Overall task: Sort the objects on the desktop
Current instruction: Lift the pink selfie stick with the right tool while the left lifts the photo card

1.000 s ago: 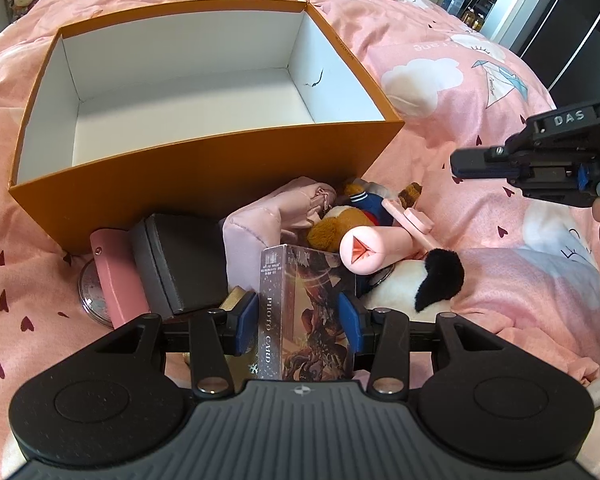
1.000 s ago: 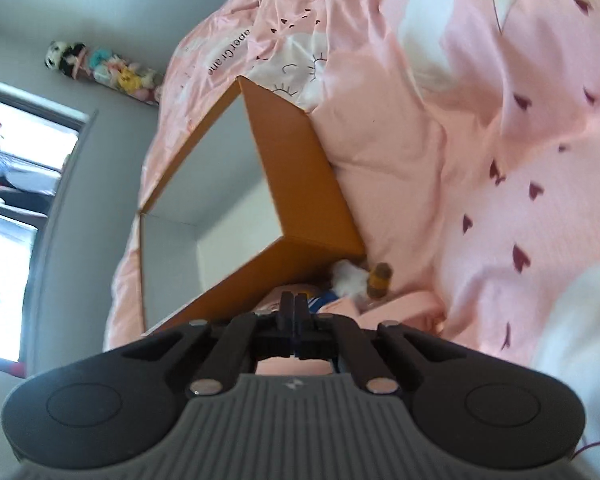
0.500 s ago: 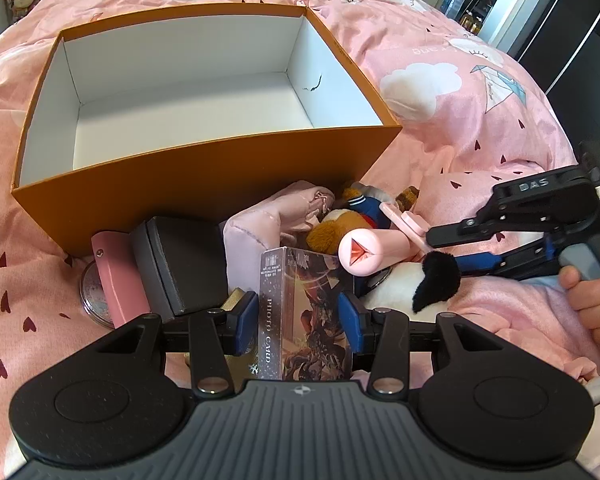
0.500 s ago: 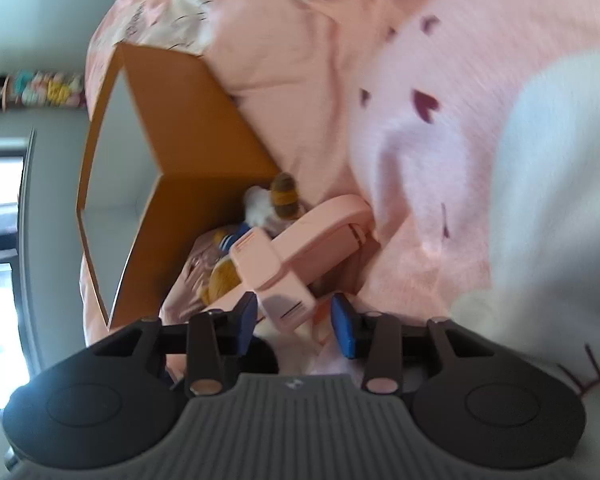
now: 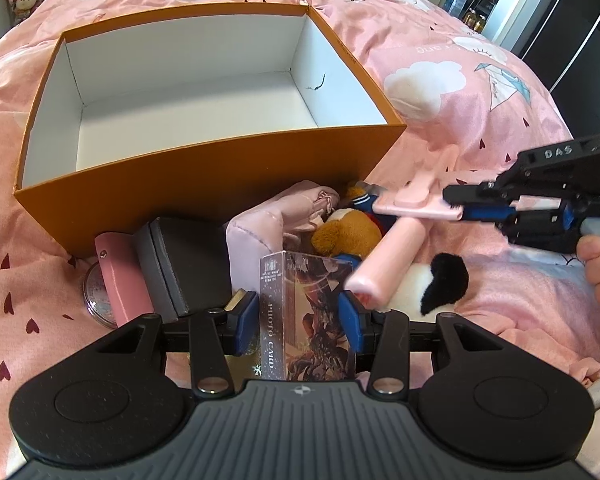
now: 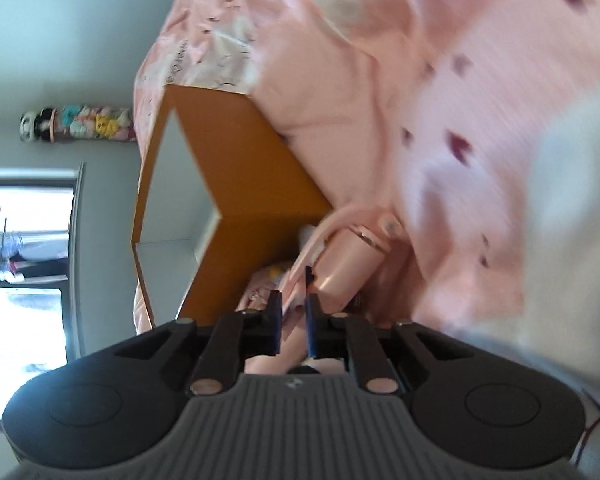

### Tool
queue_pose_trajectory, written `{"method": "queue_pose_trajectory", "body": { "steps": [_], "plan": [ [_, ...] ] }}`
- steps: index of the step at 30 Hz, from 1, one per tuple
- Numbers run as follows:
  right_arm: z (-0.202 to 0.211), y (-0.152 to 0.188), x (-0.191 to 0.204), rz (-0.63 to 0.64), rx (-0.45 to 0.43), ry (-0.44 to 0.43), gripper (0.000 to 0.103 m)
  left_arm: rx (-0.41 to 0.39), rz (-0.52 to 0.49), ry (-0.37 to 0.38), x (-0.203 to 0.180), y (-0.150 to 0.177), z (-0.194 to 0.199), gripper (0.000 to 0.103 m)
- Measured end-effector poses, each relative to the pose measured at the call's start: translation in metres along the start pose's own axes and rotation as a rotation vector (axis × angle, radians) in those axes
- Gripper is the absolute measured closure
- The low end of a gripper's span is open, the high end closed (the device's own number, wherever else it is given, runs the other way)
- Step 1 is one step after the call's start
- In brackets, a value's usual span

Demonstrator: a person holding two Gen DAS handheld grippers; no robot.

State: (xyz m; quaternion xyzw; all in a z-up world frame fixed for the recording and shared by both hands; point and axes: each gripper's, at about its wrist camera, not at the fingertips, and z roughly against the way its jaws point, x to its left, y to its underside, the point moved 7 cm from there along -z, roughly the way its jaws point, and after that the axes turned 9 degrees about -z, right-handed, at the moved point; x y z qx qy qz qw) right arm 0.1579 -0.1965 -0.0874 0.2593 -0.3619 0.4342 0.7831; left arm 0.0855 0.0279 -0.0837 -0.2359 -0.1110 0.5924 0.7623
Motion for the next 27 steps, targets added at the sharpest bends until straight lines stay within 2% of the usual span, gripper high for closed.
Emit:
{"method": "queue_pose_trajectory", "body": {
  "steps": [4, 11, 17, 23, 27],
  "plan": [
    [0.008, -0.002, 0.031, 0.140, -0.024, 0.008, 0.094, 0.010, -0.005, 0.006, 0.000, 0.001, -0.002, 0.050],
    [0.038, -0.005, 0.084, 0.430, -0.105, 0.074, 0.096, 0.018, -0.005, 0.028, 0.001, 0.003, -0.010, 0.050],
    [0.047, -0.007, 0.124, 0.625, -0.176, 0.118, 0.096, -0.020, 0.006, 0.048, 0.002, 0.000, -0.001, 0.068],
    [0.031, -0.006, 0.145, 0.703, -0.162, 0.116, 0.097, -0.062, 0.022, 0.076, 0.000, -0.005, 0.010, 0.076],
    [0.019, -0.004, 0.159, 0.764, -0.170, 0.128, 0.097, -0.109, 0.018, 0.079, -0.002, -0.014, 0.023, 0.077]
  ]
}}
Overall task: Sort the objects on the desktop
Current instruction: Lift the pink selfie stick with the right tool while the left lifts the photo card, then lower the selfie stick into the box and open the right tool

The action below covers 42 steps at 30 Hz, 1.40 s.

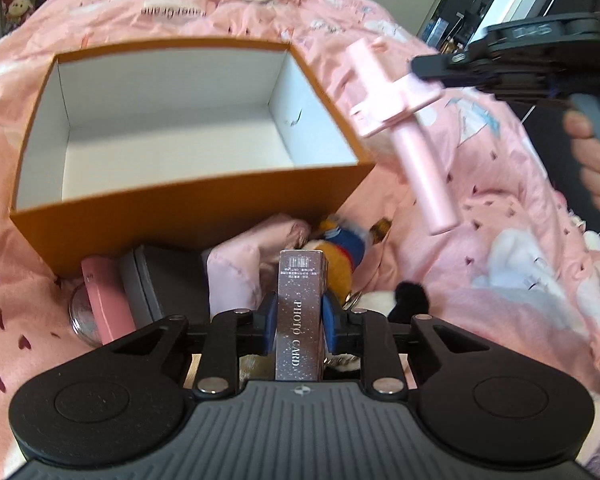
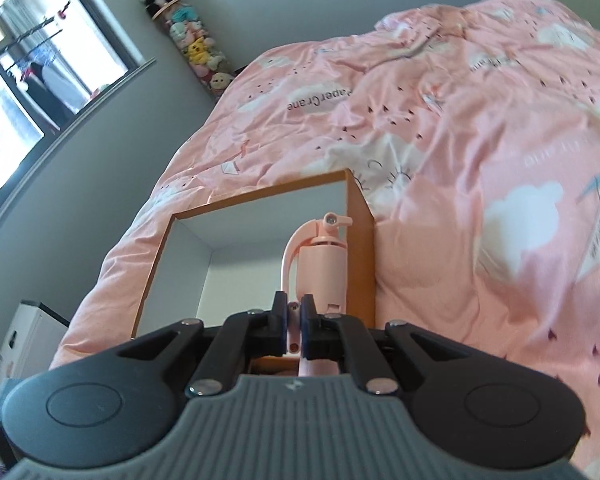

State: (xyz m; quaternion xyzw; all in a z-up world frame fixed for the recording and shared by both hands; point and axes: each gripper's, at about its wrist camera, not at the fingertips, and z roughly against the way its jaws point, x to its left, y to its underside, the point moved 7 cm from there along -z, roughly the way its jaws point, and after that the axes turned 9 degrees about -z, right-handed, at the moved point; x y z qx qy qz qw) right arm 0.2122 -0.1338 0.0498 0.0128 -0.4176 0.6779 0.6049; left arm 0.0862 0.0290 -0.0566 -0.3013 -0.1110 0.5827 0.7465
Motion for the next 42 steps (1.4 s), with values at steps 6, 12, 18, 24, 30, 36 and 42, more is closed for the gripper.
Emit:
{"method": "queue_pose_trajectory", "body": {
  "steps": [6, 12, 18, 24, 30, 36, 42],
  "plan": [
    [-0.017, -0.015, 0.018, 0.074, -0.010, 0.002, 0.097, -0.087, -0.004, -0.038, 0.005, -0.024, 0.031, 0.077],
    [-0.044, -0.034, 0.045, 0.162, -0.021, 0.005, 0.097, -0.226, 0.022, -0.101, 0.031, -0.073, 0.070, 0.077],
    [-0.087, -0.044, 0.056, 0.217, -0.015, 0.085, 0.097, -0.269, 0.059, -0.174, 0.065, -0.113, 0.066, 0.077],
    [-0.138, -0.030, 0.037, 0.254, 0.010, 0.240, 0.097, -0.244, 0.114, -0.168, 0.091, -0.116, 0.038, 0.077],
    [-0.169, -0.015, 0.020, 0.260, 0.038, 0.335, 0.097, -0.201, 0.142, -0.156, 0.105, -0.110, 0.012, 0.077],
    [-0.194, -0.008, 0.013, 0.276, 0.072, 0.414, 0.097, -0.166, 0.165, -0.135, 0.114, -0.106, -0.007, 0.077],
    [-0.203, -0.007, 0.011, 0.362, 0.055, 0.488, 0.095, -0.137, 0.179, -0.120, 0.119, -0.103, -0.020, 0.077]
  ]
}}
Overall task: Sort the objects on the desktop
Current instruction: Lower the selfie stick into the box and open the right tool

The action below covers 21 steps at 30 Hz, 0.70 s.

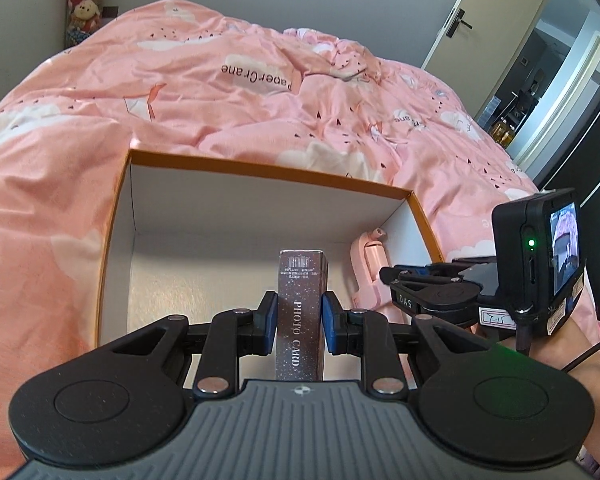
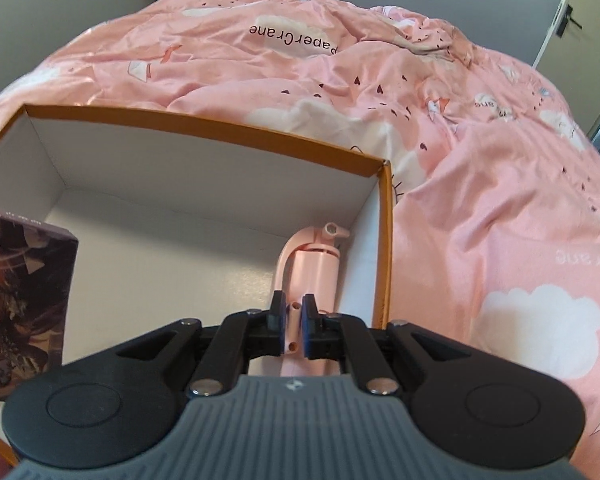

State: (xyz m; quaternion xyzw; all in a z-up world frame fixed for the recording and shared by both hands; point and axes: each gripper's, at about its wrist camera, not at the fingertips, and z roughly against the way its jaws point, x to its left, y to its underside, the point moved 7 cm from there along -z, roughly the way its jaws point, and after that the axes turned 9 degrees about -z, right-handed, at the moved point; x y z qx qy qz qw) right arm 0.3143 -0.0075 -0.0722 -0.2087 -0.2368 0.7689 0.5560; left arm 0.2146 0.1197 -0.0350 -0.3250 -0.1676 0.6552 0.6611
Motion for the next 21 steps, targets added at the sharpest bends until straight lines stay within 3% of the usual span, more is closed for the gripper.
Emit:
{"method": "queue_pose_trajectory", "body": {
  "steps": [6, 14, 18, 19, 21],
  "plan": [
    [-0.006, 0.002, -0.002, 0.098, 0.025, 0.052, 0.092, 0.018, 0.009, 0.007, 0.001, 0.004, -0.005, 0.076],
    [-0.002, 0.001, -0.006, 0.119, 0.030, 0.022, 0.093, 0.039, 0.013, 0.024, -0.001, 0.004, -0.012, 0.076],
    [0.008, -0.003, -0.009, 0.080, 0.019, -0.041, 0.085, 0.064, 0.022, 0.039, -0.004, 0.004, -0.020, 0.076],
    [0.013, -0.005, -0.010, 0.069, 0.007, -0.063, 0.078, 0.071, 0.028, 0.042, -0.006, 0.004, -0.023, 0.076],
    [0.025, -0.008, -0.013, 0.041, -0.021, -0.092, 0.073, 0.092, 0.038, 0.045, -0.010, 0.005, -0.030, 0.076]
  ]
}}
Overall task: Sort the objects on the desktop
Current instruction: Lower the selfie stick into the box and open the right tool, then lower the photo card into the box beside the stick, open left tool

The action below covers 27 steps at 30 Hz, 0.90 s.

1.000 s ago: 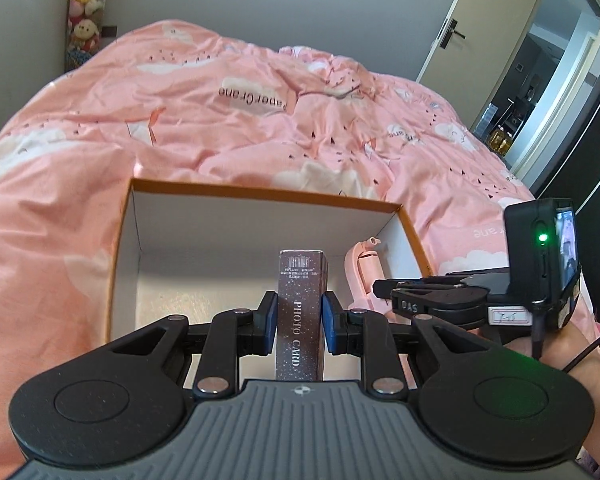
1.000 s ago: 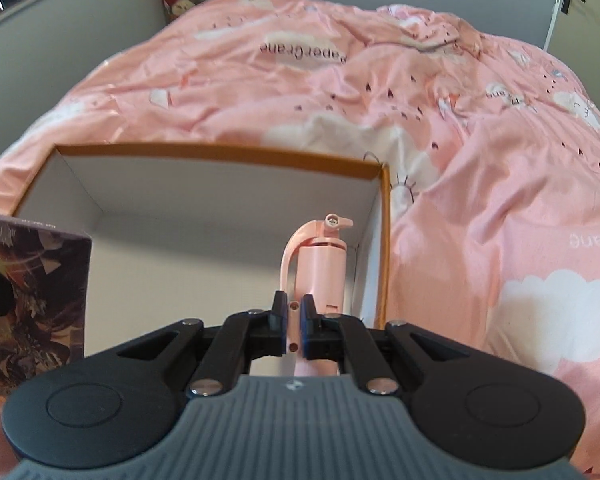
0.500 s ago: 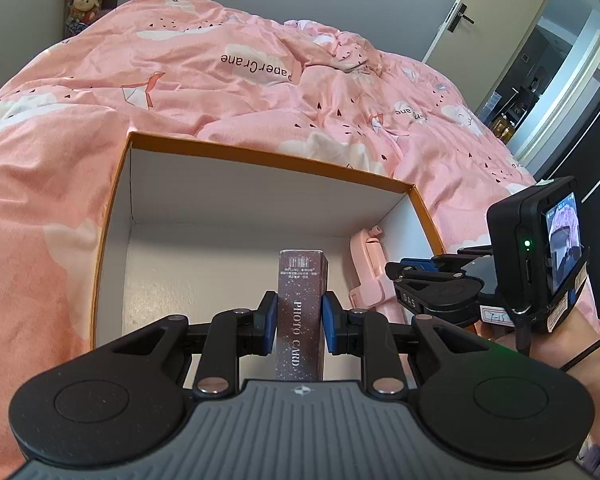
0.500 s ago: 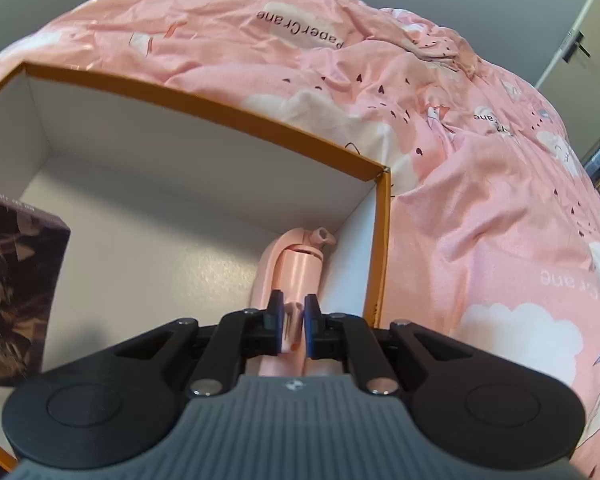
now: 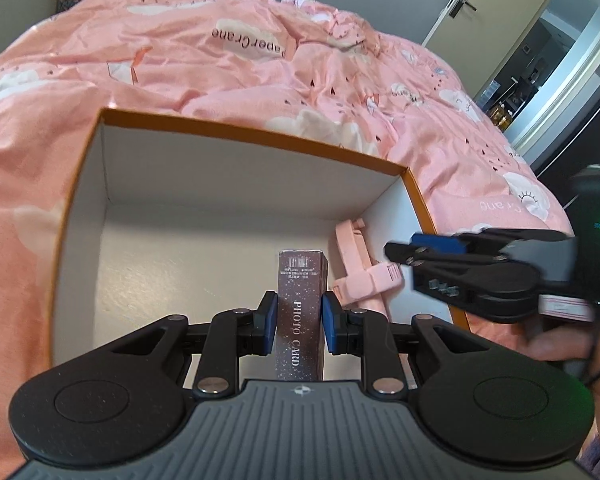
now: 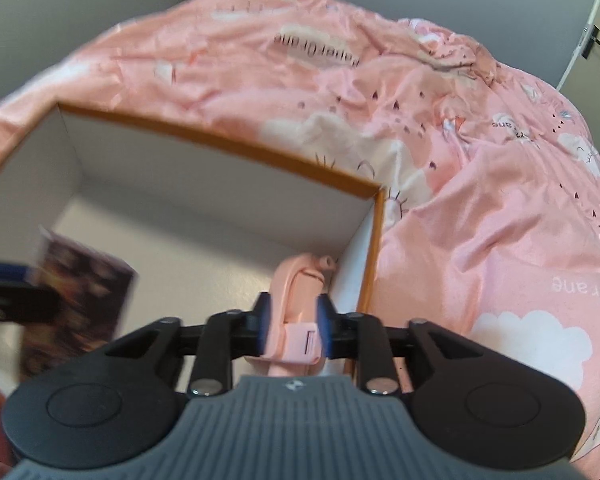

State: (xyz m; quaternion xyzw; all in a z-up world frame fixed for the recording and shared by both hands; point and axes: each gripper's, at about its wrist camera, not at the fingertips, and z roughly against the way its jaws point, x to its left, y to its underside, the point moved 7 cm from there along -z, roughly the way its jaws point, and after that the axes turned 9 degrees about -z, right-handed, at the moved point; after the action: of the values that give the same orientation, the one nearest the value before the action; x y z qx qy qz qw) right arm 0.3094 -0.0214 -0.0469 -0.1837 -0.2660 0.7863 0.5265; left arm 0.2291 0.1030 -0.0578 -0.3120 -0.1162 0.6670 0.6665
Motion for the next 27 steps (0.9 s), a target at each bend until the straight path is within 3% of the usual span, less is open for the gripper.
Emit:
{"method": "queue_pose_trajectory", "body": {
  "steps": [6, 13, 18, 27],
  "plan": [
    [0.036, -0.006, -0.022, -0.099, -0.098, -0.055, 0.068, 0.071, -0.008, -0.005, -0.018, 0.001, -0.029, 0.076],
    [0.055, 0.006, -0.069, -0.217, -0.190, 0.011, 0.065, 0.197, 0.046, 0.010, -0.029, 0.006, -0.066, 0.077],
    [0.045, 0.025, -0.090, -0.315, -0.159, 0.005, 0.065, 0.258, 0.068, 0.022, -0.036, 0.007, -0.079, 0.077],
    [0.031, 0.041, -0.092, -0.389, -0.131, -0.041, 0.064, 0.346, 0.089, 0.046, -0.048, 0.005, -0.095, 0.077]
  ]
}}
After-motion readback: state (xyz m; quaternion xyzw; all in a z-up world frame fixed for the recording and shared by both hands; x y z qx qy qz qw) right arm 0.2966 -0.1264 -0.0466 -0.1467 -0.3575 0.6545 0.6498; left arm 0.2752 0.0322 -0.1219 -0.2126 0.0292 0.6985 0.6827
